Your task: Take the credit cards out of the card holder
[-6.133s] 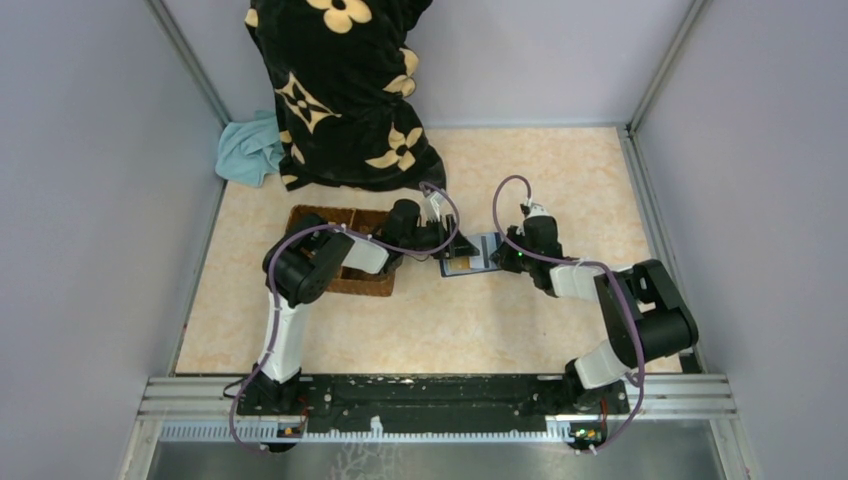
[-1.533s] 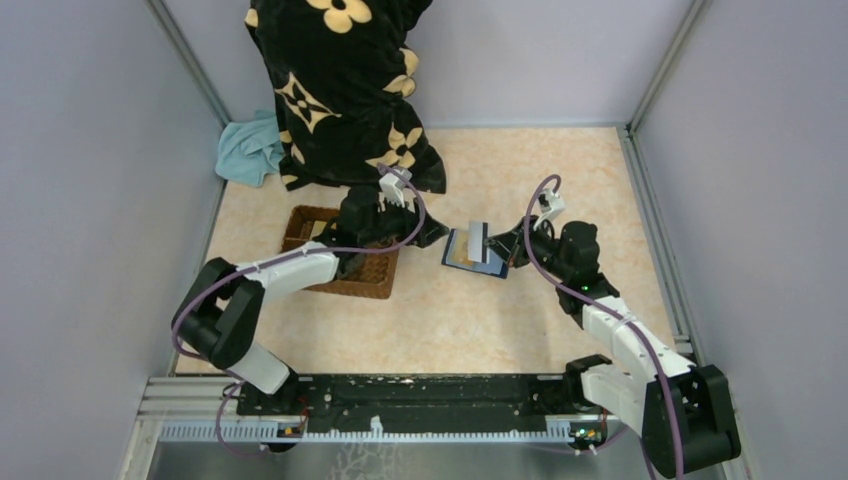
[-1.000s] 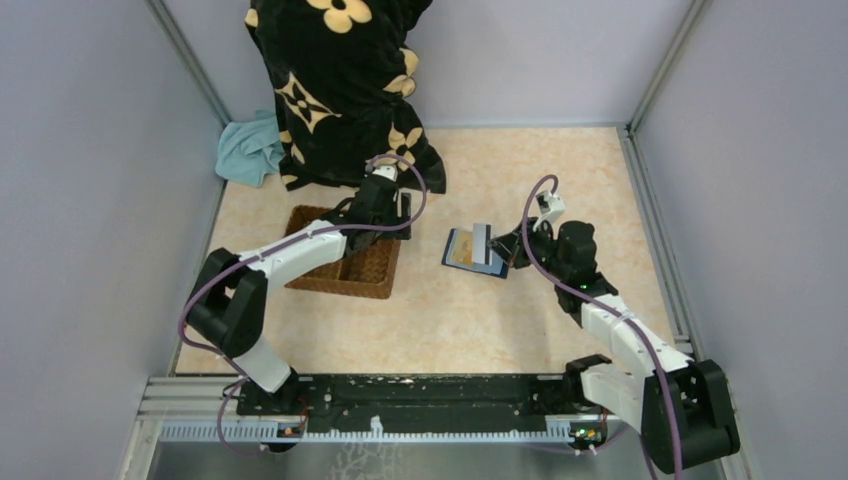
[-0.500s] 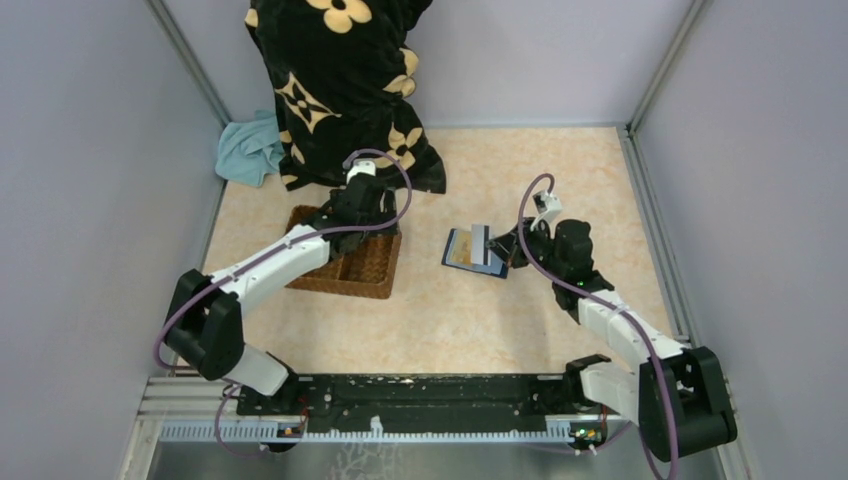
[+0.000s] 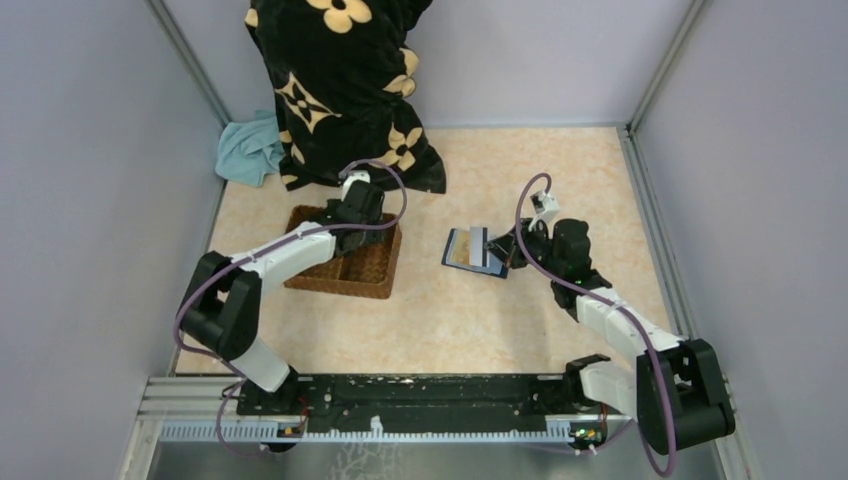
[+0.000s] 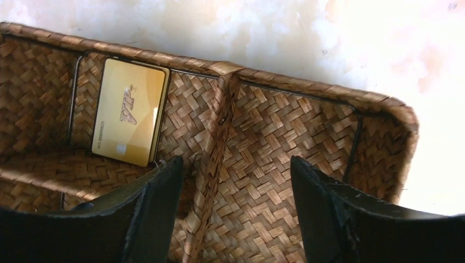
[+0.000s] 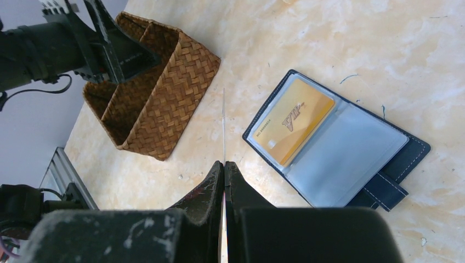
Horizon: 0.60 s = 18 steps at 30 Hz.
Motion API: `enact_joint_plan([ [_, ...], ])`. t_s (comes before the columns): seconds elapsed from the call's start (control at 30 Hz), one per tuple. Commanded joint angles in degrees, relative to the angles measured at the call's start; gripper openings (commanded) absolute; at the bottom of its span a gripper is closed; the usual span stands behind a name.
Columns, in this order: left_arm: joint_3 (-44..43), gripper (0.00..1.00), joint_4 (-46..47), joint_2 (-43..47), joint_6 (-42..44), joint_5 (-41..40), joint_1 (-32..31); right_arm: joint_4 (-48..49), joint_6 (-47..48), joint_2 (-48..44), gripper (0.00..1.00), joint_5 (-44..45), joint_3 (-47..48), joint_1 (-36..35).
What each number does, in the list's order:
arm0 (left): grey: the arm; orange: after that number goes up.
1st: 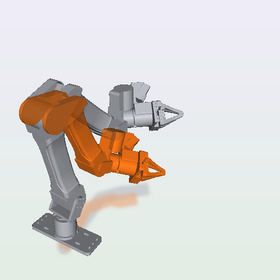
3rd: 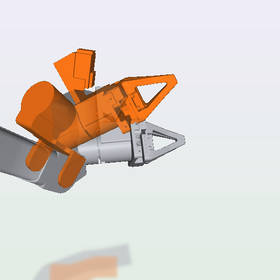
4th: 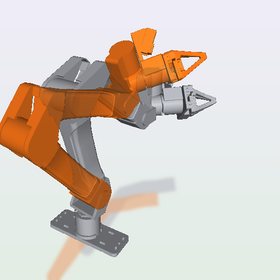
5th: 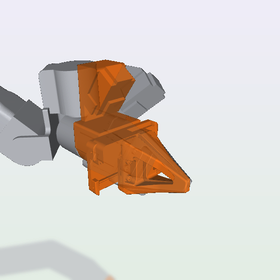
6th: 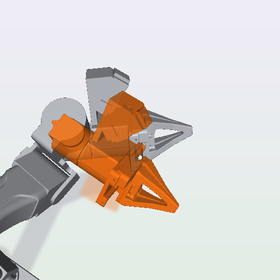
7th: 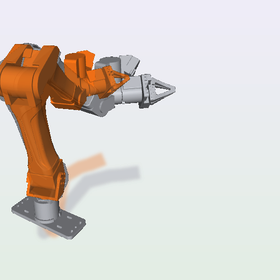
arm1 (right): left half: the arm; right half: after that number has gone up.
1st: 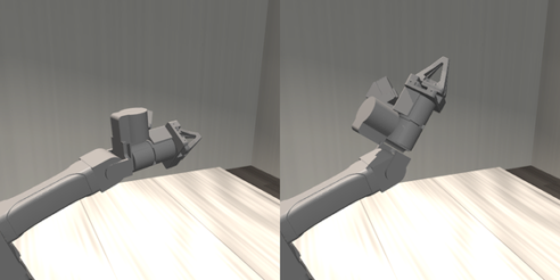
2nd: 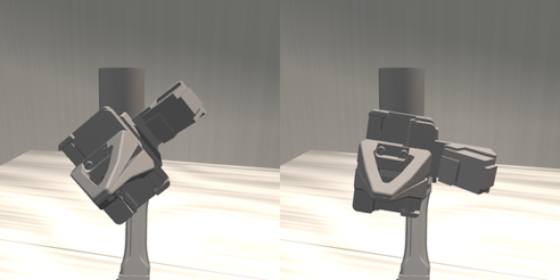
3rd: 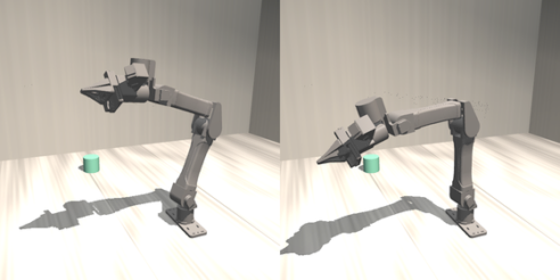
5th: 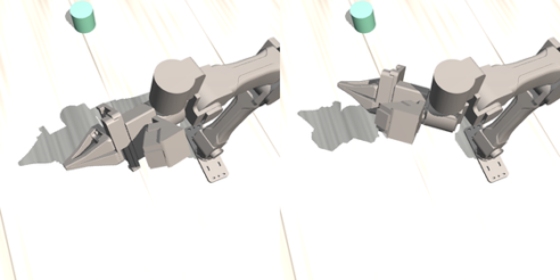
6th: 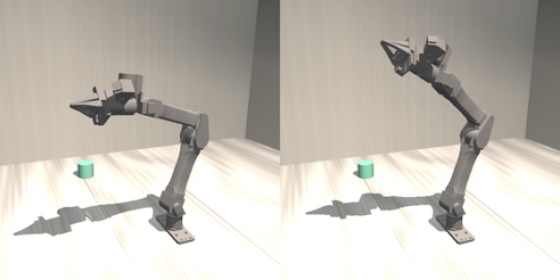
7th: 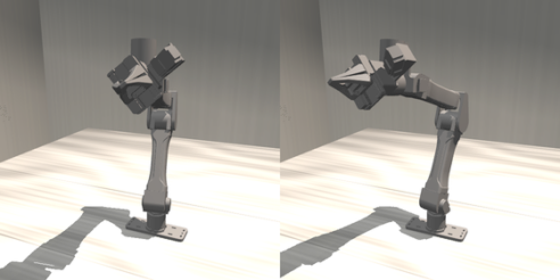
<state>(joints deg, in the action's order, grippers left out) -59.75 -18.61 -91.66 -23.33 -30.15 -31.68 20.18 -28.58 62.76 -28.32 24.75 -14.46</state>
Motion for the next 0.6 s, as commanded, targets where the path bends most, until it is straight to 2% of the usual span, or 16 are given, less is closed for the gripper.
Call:
enact_joint_plan([
  [0.0, 1.89, 0.68, 6.36, -1.85, 5.86, 4.72, 0.56, 2.78, 0.68, 0.09, 0.0, -0.35, 1.31, 0.31],
  [0.07, 1.59, 0.57, 6.42, -2.86, 7.17, 6.51, 0.55, 2.57, 0.7, 0.08, 0.0, -0.3, 1.27, 0.3],
  [0.13, 1.58, 0.42, 6.55, -3.17, 8.67, 8.7, 0.51, 2.1, 1.04, -0.13, 0.0, -0.03, 1.26, 0.27],
  [0.17, 1.69, 0.39, 6.61, -3.07, 9.23, 9.69, 0.56, 1.98, 1.22, -0.22, 0.0, 0.06, 1.2, 0.26],
  [0.33, 3.82, 0.36, 8.2, -1.57, 11.54, 12.78, 0.47, 2.42, 1.36, 0.62, 0.0, -0.03, 1.11, 0.34],
  [0.43, 8.32, 0.29, 13.11, 1.25, 16.54, 16.84, 0.39, 2.58, 1.29, 1.06, 0.0, -0.13, 1.14, 0.29],
  [0.47, 10.25, 0.21, 15.67, 3.1, 18.42, 18.82, 0.39, 2.58, 1.29, 1.05, 0.0, -0.02, 1.14, 0.27],
  [0.5, 12.28, 0.08, 18.29, 4.46, 20.58, 20.95, 0.39, 2.49, 1.32, 1.13, 0.0, 0.08, 1.09, 0.3],
  [0.53, 14.09, 0.0, 20.79, 5.93, 22.63, 22.94, 0.39, 2.37, 1.38, 1.15, 0.0, 0.2, 1.13, 0.35],
  [0.57, 15.71, 0.0, 22.85, 7.22, 23.75, 24.76, 0.47, 2.32, 1.34, 1.14, 0.0, 0.26, 1.09, 0.31],
])
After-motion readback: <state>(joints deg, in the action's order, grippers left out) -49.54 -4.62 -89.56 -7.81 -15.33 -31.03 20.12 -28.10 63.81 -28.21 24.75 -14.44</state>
